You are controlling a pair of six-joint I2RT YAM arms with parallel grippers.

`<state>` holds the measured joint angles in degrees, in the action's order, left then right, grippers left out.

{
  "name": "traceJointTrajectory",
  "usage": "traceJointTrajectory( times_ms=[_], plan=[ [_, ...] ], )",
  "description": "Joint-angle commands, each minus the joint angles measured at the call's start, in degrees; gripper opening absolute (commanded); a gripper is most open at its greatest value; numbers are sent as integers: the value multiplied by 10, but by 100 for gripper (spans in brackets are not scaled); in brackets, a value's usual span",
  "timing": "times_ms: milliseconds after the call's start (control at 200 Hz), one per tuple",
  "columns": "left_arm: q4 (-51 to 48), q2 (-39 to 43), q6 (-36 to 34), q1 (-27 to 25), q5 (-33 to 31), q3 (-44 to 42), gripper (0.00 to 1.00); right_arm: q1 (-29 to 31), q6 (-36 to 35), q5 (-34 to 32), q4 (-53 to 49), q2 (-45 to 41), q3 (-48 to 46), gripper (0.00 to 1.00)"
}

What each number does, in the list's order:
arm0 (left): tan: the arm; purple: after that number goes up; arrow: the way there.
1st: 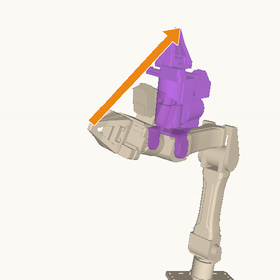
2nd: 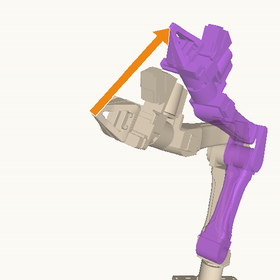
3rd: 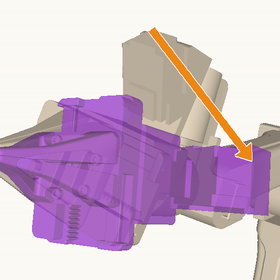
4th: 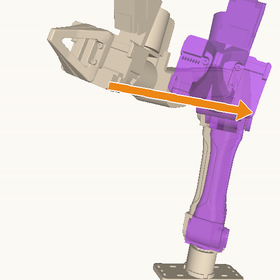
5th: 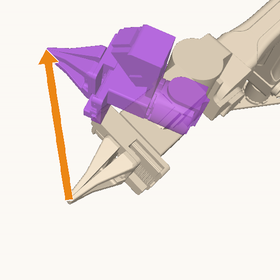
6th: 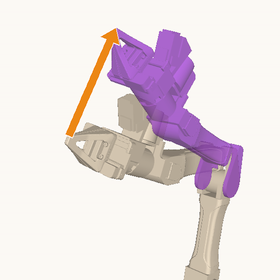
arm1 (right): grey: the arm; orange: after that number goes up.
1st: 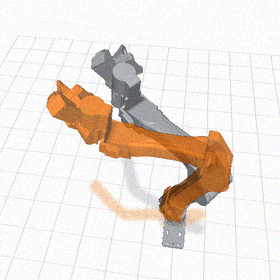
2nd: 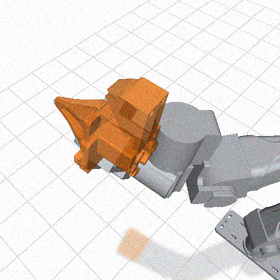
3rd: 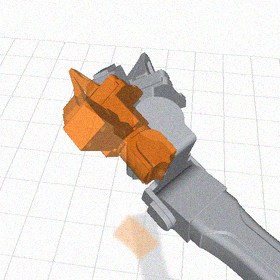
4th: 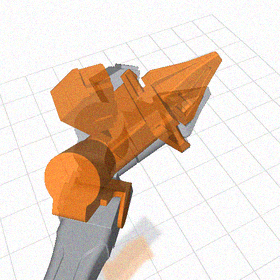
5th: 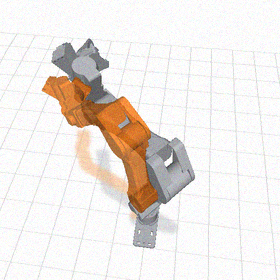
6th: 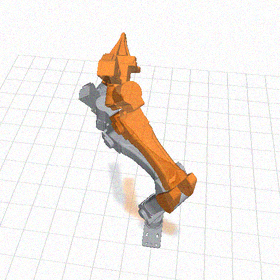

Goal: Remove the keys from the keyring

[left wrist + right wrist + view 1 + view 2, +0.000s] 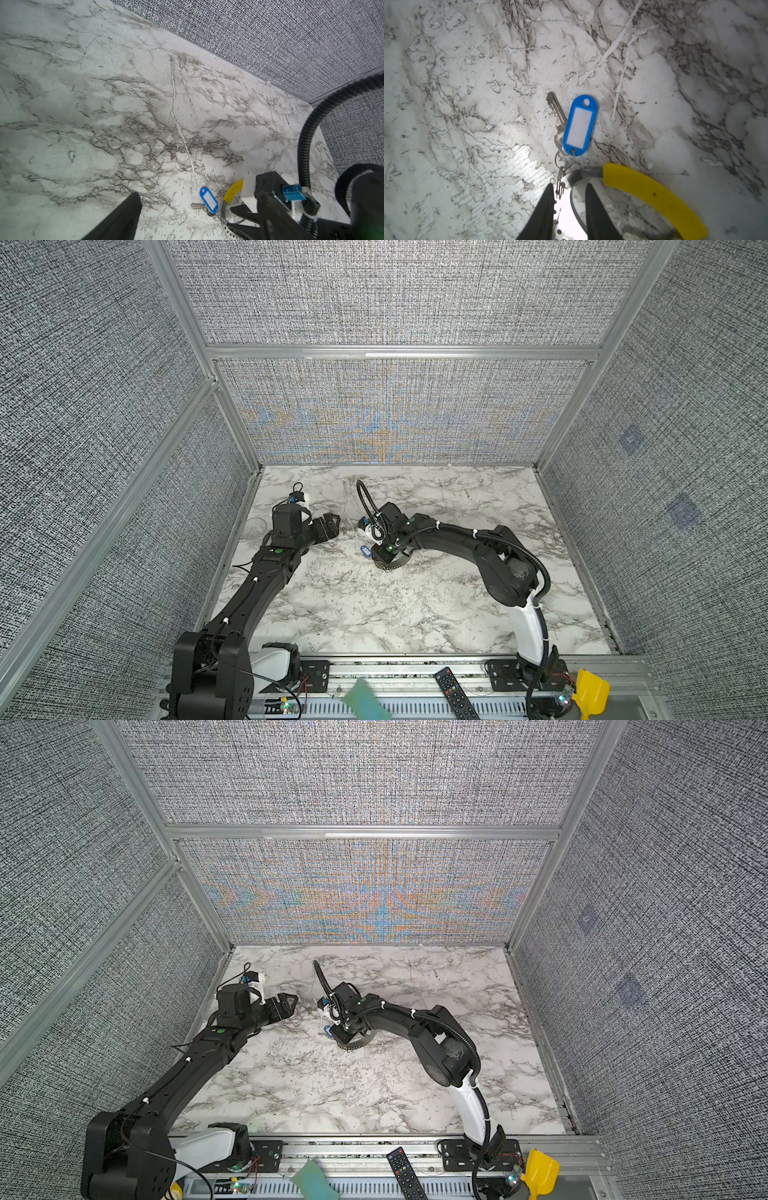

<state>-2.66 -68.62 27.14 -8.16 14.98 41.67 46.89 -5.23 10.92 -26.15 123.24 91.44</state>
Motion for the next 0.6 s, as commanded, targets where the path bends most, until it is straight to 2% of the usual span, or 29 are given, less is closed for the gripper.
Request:
traceJointTrajectory(
  times_ms=[0,315,460,595],
  plan=[
    [9,-1,-8,1,3,0,88,3,-6,0,-14,4,6,26],
    [5,-1,-15,1,2,-2,86,7,-23,8,-20,4,10,5],
    [6,2,-17,1,0,-4,86,8,-38,8,-27,-1,10,0],
    [6,7,-20,1,-1,-4,86,8,-55,10,-35,-17,5,0]
  ],
)
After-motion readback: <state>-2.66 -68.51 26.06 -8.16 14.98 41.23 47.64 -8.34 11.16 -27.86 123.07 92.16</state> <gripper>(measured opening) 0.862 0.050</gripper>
